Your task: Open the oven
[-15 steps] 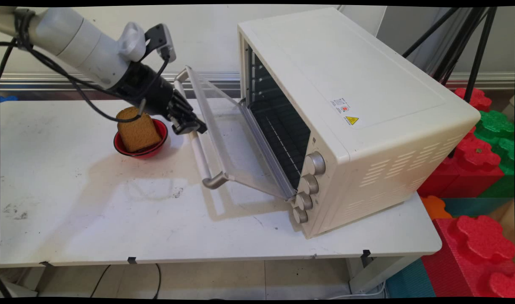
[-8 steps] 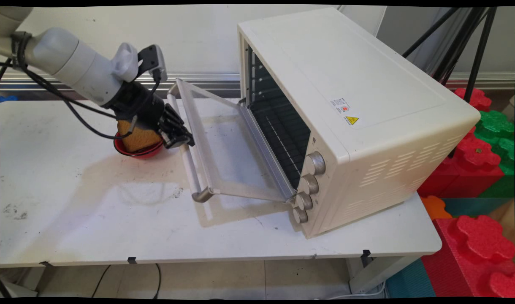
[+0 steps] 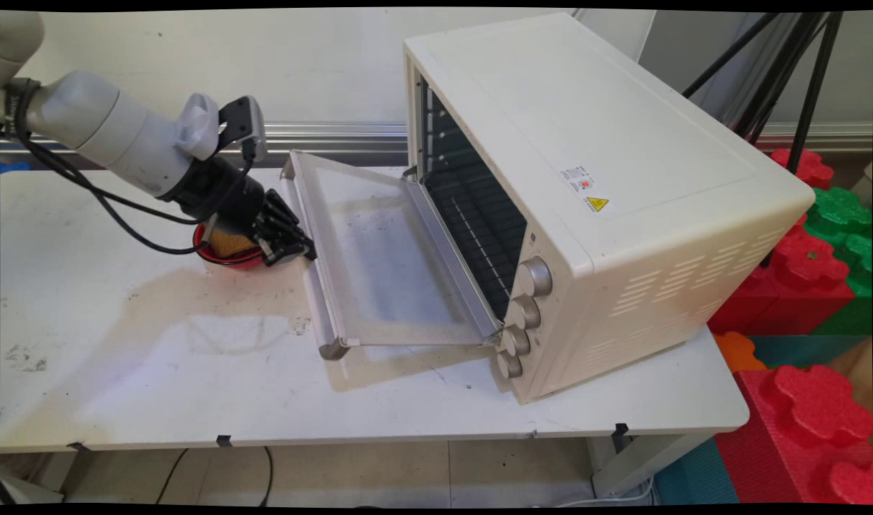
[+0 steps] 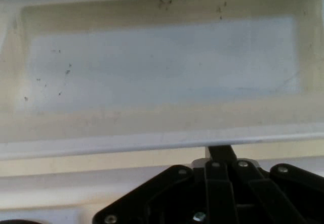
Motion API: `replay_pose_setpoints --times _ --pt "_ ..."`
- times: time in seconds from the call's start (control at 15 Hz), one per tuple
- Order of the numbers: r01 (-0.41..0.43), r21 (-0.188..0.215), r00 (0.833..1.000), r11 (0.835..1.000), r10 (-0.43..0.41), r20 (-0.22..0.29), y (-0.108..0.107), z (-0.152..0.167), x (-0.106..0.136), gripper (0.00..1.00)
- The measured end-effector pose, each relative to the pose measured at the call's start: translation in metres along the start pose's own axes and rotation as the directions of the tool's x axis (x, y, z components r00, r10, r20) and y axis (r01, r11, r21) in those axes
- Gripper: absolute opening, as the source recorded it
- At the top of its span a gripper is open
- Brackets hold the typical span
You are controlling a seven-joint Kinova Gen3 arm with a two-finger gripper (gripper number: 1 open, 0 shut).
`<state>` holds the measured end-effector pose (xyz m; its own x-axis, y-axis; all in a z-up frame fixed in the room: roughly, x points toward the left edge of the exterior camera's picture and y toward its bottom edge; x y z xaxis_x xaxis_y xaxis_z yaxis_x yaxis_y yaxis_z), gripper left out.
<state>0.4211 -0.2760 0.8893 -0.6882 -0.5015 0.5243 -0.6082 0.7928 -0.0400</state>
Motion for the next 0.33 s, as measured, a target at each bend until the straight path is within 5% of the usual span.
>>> replay_pose_setpoints --times 0.33 --pt "-0.009 0.007 1.000 1.000 0.009 -0.001 0.002 -0.005 -0.014 0.00"
